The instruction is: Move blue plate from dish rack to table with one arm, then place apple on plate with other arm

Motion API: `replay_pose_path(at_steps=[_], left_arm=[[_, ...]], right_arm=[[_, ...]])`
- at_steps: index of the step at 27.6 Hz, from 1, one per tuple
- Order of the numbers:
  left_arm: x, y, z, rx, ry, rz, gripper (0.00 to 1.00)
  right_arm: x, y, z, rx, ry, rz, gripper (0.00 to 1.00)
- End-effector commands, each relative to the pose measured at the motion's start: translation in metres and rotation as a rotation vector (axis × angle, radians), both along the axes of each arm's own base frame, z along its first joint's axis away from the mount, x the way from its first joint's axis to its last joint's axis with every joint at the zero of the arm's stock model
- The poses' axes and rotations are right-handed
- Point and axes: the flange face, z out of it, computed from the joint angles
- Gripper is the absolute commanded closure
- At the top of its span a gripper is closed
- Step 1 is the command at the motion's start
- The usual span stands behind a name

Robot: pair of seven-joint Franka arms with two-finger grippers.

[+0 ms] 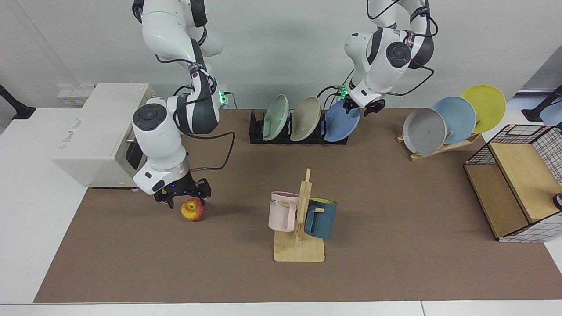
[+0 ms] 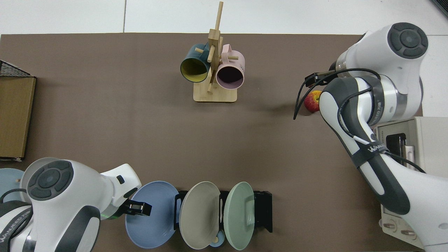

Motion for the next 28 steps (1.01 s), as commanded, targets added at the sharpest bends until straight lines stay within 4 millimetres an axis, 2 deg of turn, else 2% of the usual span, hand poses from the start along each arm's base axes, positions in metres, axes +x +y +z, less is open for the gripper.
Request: replay_pose_path(at_steps=[1,4,10,13,18,22,23,26,28], left_arm=[[-0.008,-0.004,-0.002,-0.017,-0.023,0.001,0.4],[-0.011,-0.012,-0.003,-0.02,-0.021,-0.023,0.51],[-0.011,-0.011,-0.004,-0.016,-0.018,-0.032,0.89],[-0.008,-0.008,-0.003,-0.009,-0.02,-0.028,0.99],[-0.003,0.003,0.003,0.036,-0.036,-0.04,1.0],[0.009,0.016,0.027,0.076,-0.057,-0.035,1.0],[0.011,0.019,0.033,0.083,-0.056,-0.031,1.0],[0.018,0.027,0.05,0.107,-0.072,-0.025,1.0],[0.022,0.033,0.063,0.107,-0.079,-0.012,1.0]], right_arm=[[0.005,-0.007,-0.04,0.015,-0.015,-0.027,0.0],[0.002,-0.011,-0.055,0.014,-0.016,-0.035,0.0],[-0.003,-0.009,-0.072,0.013,-0.013,-0.035,0.0],[-0.008,-0.008,-0.08,0.012,0.005,-0.037,0.0],[-0.011,-0.011,-0.089,0.009,0.017,-0.041,0.0],[-0.014,-0.011,-0.102,0.004,0.038,-0.034,0.01],[-0.014,-0.01,-0.104,0.004,0.04,-0.03,0.05],[-0.015,-0.009,-0.103,0.003,0.044,-0.024,0.57],[-0.015,-0.009,-0.103,0.003,0.046,-0.028,0.76]])
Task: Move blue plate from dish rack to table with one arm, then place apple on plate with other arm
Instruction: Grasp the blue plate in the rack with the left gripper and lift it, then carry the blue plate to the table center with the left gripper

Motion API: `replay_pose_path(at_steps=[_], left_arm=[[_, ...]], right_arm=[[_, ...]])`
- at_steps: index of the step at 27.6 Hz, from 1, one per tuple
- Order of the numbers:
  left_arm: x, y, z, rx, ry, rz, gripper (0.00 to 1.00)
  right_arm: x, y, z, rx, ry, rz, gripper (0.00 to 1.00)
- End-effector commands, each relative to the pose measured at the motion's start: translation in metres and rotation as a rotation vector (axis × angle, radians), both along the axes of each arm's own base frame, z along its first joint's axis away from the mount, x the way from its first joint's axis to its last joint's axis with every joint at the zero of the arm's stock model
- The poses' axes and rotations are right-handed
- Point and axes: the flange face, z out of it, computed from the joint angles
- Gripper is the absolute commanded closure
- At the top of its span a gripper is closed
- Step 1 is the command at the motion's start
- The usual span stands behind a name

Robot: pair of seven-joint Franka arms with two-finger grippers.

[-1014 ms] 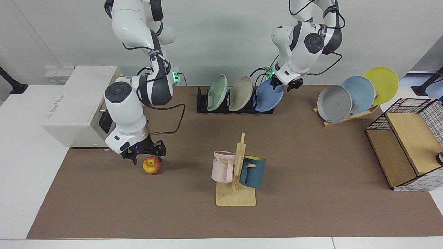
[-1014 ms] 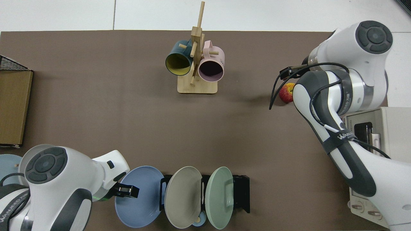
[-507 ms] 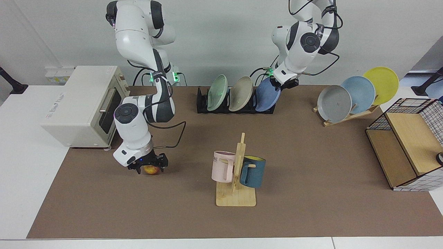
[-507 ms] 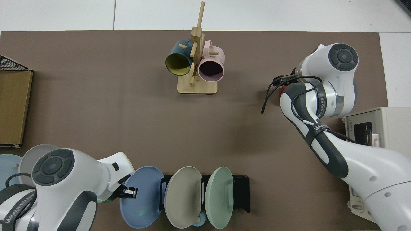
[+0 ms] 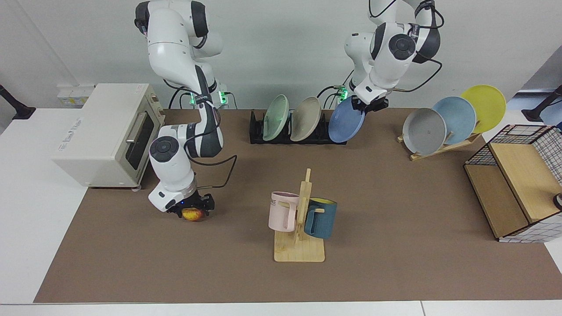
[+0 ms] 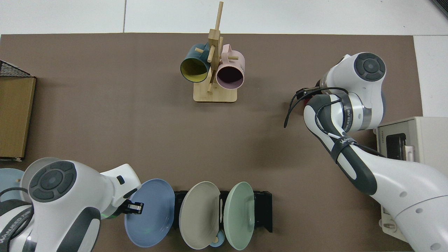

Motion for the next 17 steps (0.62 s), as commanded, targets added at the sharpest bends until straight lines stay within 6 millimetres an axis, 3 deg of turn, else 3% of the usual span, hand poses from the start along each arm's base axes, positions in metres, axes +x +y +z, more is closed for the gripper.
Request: replay_pose_path(at_steps=[1,6,10,17], left_arm=[[0.012,0.024,0.039,0.049,-0.033,0.023,1.0],[0.035,0.037,0.045,0.016,-0.057,0.068,1.0],[0.063,0.053,0.046,-0.181,-0.12,0.099,1.0],[0.097,0.054,0.015,-0.356,-0.131,0.215,1.0]], right_arm=[[-0.002,0.001,-0.002,0.016,-0.009,-0.011,0.81],[-0.002,0.008,0.014,0.019,-0.017,-0.002,0.85],[-0.003,0.017,0.037,0.023,-0.028,0.01,0.85],[0.001,0.021,0.073,0.027,-0.016,0.013,0.85]])
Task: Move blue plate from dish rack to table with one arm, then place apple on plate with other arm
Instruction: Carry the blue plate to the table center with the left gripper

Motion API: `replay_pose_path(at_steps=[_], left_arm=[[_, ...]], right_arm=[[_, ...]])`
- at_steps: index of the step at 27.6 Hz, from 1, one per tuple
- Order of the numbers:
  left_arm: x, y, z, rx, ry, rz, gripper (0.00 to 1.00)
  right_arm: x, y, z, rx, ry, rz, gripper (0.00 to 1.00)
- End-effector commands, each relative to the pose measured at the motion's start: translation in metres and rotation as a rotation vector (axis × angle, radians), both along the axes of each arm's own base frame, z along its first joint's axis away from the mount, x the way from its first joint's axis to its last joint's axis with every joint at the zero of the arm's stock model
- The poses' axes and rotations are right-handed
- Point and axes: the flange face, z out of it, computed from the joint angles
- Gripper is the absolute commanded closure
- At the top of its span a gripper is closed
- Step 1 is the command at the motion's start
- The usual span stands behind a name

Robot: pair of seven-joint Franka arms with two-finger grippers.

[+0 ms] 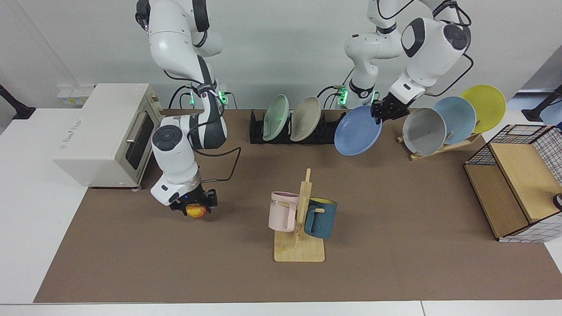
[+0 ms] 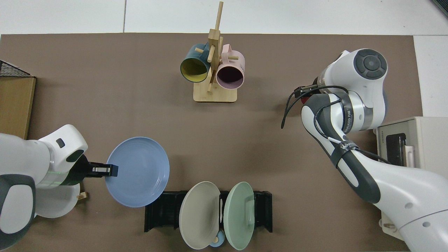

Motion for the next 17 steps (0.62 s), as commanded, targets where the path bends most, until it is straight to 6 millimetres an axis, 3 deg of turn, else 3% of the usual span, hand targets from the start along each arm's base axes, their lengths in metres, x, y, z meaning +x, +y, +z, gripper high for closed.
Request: replay_pose_path(at_steps=[1,7,10,17], left_arm=[[0.033,-0.004,-0.026,-0.134,0.015,0.069,1.0],[0.058,-0.019,-0.085,-0.263,0.048,0.099,1.0],[0.063,-0.024,-0.102,-0.355,0.053,0.107,1.0],[0.072,-0.043,-0.138,-0.457,0.059,0.147,1.0]], right_arm=[[-0.001,0.001,0.031,0.016,0.022,-0.015,0.85],[-0.011,0.019,0.033,0.034,0.05,-0.021,0.85],[-0.016,0.017,0.036,0.019,0.092,-0.01,0.85],[-0.029,0.008,0.077,0.015,0.111,-0.018,0.84]])
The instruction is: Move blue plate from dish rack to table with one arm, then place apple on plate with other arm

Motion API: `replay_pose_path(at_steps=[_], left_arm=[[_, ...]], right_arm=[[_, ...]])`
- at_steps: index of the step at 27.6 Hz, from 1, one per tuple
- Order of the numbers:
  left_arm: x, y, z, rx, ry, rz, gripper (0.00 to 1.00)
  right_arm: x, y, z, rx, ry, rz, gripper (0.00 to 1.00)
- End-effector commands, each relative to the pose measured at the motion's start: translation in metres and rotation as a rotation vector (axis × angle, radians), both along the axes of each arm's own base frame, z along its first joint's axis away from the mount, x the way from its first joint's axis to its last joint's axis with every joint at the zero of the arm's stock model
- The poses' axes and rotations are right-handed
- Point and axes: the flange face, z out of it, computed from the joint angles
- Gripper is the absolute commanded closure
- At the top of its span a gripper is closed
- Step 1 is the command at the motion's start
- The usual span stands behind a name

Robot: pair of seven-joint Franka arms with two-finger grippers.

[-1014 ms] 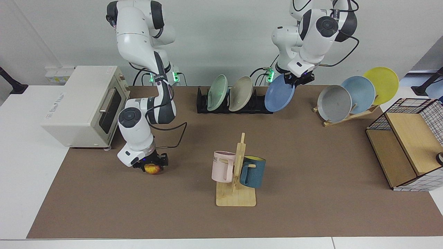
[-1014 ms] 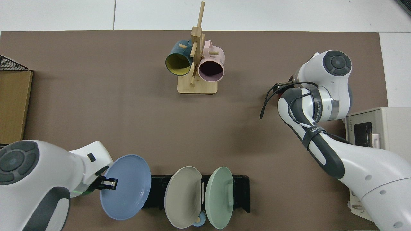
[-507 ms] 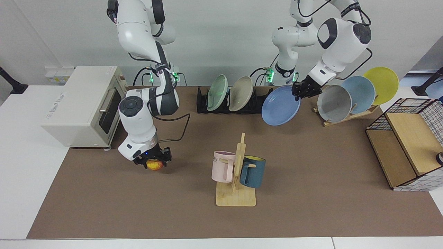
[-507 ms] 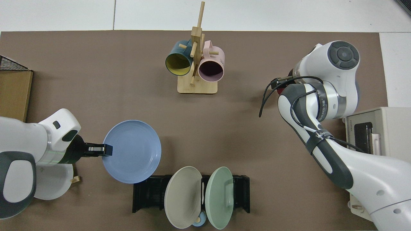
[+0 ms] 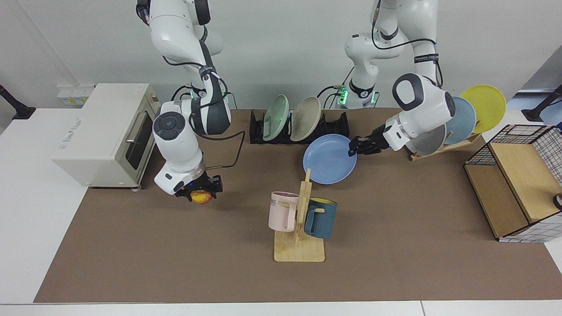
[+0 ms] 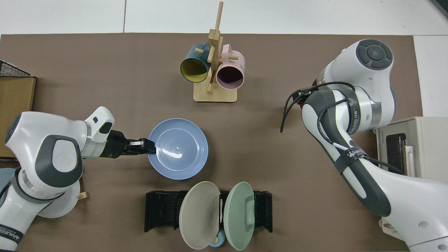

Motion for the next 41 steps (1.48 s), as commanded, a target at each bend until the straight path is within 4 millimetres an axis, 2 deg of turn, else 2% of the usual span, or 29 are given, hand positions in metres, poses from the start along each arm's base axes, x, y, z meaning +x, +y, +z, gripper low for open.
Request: replay_pose_path(at_steps=[1,7,9,12,17,19,21,24,31,34,41], left_arm=[[0.013,-0.018,-0.014,-0.063,-0.023,0.03,1.0],[0.016,-0.06,-0.026,-0.046,-0.087,0.039,1.0],[0.016,-0.067,-0.026,-0.043,-0.1,0.037,1.0],[0.015,-0.075,-0.026,-0.032,-0.115,0.023,1.0],[0.005,-0.105,-0.027,-0.003,-0.165,-0.033,1.0],[0.004,-0.109,-0.027,0.005,-0.177,-0.027,0.98],[0.005,-0.109,-0.026,0.009,-0.184,-0.022,0.91],[0.003,-0.113,-0.027,0.011,-0.182,-0.028,0.9],[0.003,-0.112,-0.027,0.061,-0.191,-0.044,0.7],[0.004,-0.112,-0.028,0.115,-0.19,-0.069,0.55],[0.004,-0.11,-0.025,0.162,-0.183,-0.084,0.46]], right_arm=[[-0.015,-0.01,0.043,0.012,0.012,-0.028,0.84],[-0.025,-0.013,0.068,0.017,0.02,-0.039,0.84],[-0.028,-0.011,0.074,0.018,0.021,-0.048,0.84],[-0.03,-0.005,0.077,0.019,0.024,-0.066,0.84],[-0.037,0.013,0.081,0.02,0.034,-0.098,0.84],[-0.041,0.022,0.084,0.023,0.035,-0.114,0.84],[-0.044,0.031,0.085,0.025,0.037,-0.119,0.84],[-0.049,0.045,0.086,0.032,0.043,-0.133,0.84],[-0.057,0.058,0.085,0.032,0.049,-0.152,0.84],[-0.057,0.059,0.086,0.037,0.049,-0.154,0.84],[-0.062,0.083,0.081,0.045,0.039,-0.185,0.84]])
